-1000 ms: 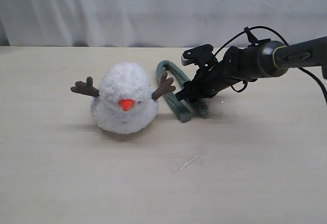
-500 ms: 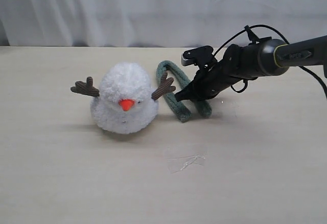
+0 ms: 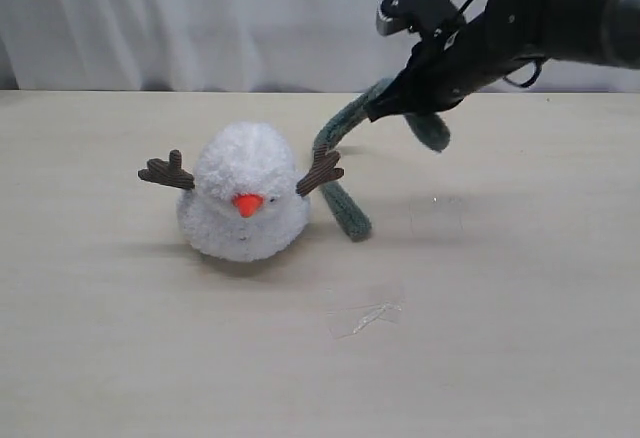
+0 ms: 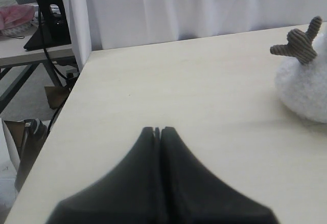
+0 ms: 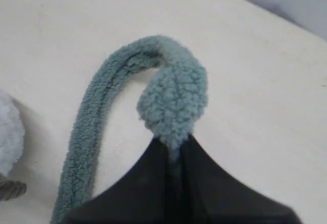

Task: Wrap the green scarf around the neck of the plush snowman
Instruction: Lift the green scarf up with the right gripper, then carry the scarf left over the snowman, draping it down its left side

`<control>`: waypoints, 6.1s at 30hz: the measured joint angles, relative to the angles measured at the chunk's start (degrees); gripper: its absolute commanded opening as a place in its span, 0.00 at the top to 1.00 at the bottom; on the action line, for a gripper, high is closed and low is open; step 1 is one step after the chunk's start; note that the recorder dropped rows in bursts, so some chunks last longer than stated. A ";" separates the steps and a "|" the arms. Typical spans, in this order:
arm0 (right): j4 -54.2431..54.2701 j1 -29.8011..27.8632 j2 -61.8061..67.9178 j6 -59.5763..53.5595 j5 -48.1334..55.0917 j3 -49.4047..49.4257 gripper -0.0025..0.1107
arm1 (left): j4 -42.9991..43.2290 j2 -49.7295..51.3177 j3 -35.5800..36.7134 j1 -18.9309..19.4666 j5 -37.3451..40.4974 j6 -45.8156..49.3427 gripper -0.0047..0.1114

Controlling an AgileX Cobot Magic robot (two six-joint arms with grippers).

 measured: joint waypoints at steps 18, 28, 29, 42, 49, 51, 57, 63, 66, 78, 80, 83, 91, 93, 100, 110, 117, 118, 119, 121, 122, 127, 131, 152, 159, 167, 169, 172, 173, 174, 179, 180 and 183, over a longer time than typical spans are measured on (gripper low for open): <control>-18.09 13.68 -36.12 14.39 15.95 0.00 0.94 | 0.00 0.00 0.00 0.00 0.00 0.00 0.96; -18.09 30.53 -39.12 14.16 14.94 0.00 0.94 | 0.00 0.00 0.00 0.00 0.00 0.00 0.96; -18.09 31.76 -39.00 14.16 14.35 0.00 0.94 | 0.00 0.00 0.00 0.00 0.00 0.00 0.96; -19.41 40.03 -31.64 14.16 6.11 0.00 0.94 | 0.00 0.00 0.00 0.00 0.00 0.00 0.96; -25.02 40.03 -24.31 14.03 1.16 0.00 0.94 | 0.00 0.00 0.00 0.00 0.00 0.00 0.96; -28.23 40.03 -22.55 14.03 -0.23 0.00 0.94 | 0.00 0.00 0.00 0.00 0.00 0.00 0.96; -37.94 40.03 -18.22 14.03 -1.52 0.00 0.94 | 0.00 0.00 0.00 0.00 0.00 0.00 0.96; -45.60 40.03 -15.48 14.03 -1.72 0.00 0.94 | 0.00 0.00 0.00 0.00 0.00 0.00 0.96; -50.55 40.03 -14.97 16.06 -1.81 0.00 0.94 | 0.00 0.00 0.00 0.00 0.00 0.00 0.96; -66.44 40.03 -15.23 29.37 0.85 0.00 0.94 | 0.00 0.00 0.00 0.00 0.00 0.00 0.96; -67.44 40.03 -15.34 29.74 1.64 0.00 0.94 | 0.00 0.00 0.00 0.00 0.00 0.00 0.96; -69.86 39.82 -15.52 32.90 3.49 0.00 0.94 | 0.00 0.00 0.00 0.00 0.00 0.00 0.96; -72.17 35.78 -15.52 40.51 3.83 0.00 0.94 | 0.00 0.00 0.00 0.00 0.00 0.00 0.96; -72.34 34.85 -15.52 41.41 2.92 0.00 0.94 | 0.00 0.00 0.00 0.00 0.00 0.00 0.96; -75.43 32.37 -15.52 46.43 0.15 0.00 0.94 | 0.00 0.00 0.00 0.00 0.00 0.00 0.96; -79.15 29.33 -12.73 56.02 -7.45 0.00 0.94 | 0.00 0.00 0.00 0.00 0.00 0.00 0.96; -83.04 28.05 -8.93 58.48 -6.63 0.00 0.94 | 0.00 0.00 0.00 0.00 0.00 0.00 0.96; -83.05 27.45 -8.46 59.39 -6.36 0.00 0.94 | 0.00 0.00 0.00 0.00 0.00 0.00 0.96; -83.05 27.01 -8.15 60.40 -6.18 0.00 0.94 | 0.00 0.00 0.00 0.00 0.00 0.00 0.96; -83.05 25.89 -7.69 62.67 -5.77 0.00 0.94 | 0.00 0.00 0.00 0.00 0.00 0.00 0.96; -83.05 25.38 -7.53 63.54 -5.78 0.00 0.94 | 0.00 0.00 0.00 0.00 0.00 0.00 0.96; -83.15 24.12 -6.15 67.22 -5.53 0.00 0.94 | 0.00 0.00 0.00 0.00 0.00 0.00 0.96; -83.15 24.14 -3.50 67.85 -5.53 0.00 0.94 | 0.00 0.00 0.00 0.00 0.00 0.00 0.96; -83.15 24.10 -4.73 67.66 -8.11 0.00 0.94 | 0.00 0.00 0.00 0.00 0.00 0.00 0.96; -83.15 24.10 -7.69 63.03 -21.56 0.00 0.94 | 0.00 0.00 0.00 0.00 0.00 0.00 0.96; -83.15 24.10 -7.77 54.14 -29.64 0.59 0.94 | 0.00 0.00 0.00 0.00 0.00 0.00 0.96; -83.50 24.10 -7.77 51.86 -32.83 0.59 0.94 | 0.00 0.00 0.00 0.00 0.00 0.00 0.96; -84.05 24.10 -7.77 49.97 -38.63 0.59 0.94 | 0.00 0.00 0.00 0.00 0.00 0.00 0.96; -84.18 24.10 -7.77 48.41 -41.23 0.59 0.94 | 0.00 0.00 0.00 0.00 0.00 0.00 0.96; -84.18 24.10 -7.77 48.01 -41.77 0.59 0.94 | 0.00 0.00 0.00 0.00 0.00 0.00 0.96; -92.36 24.10 -12.02 47.00 -44.95 2.09 0.94 | 0.00 0.00 0.00 0.00 0.00 0.00 0.96; -93.45 24.10 -12.73 47.00 -44.27 2.13 0.94 | 0.00 0.00 0.00 0.00 0.00 0.00 0.96; -94.99 24.10 -15.51 47.00 -36.82 2.13 0.94 | 0.00 0.00 0.00 0.00 0.00 0.00 0.96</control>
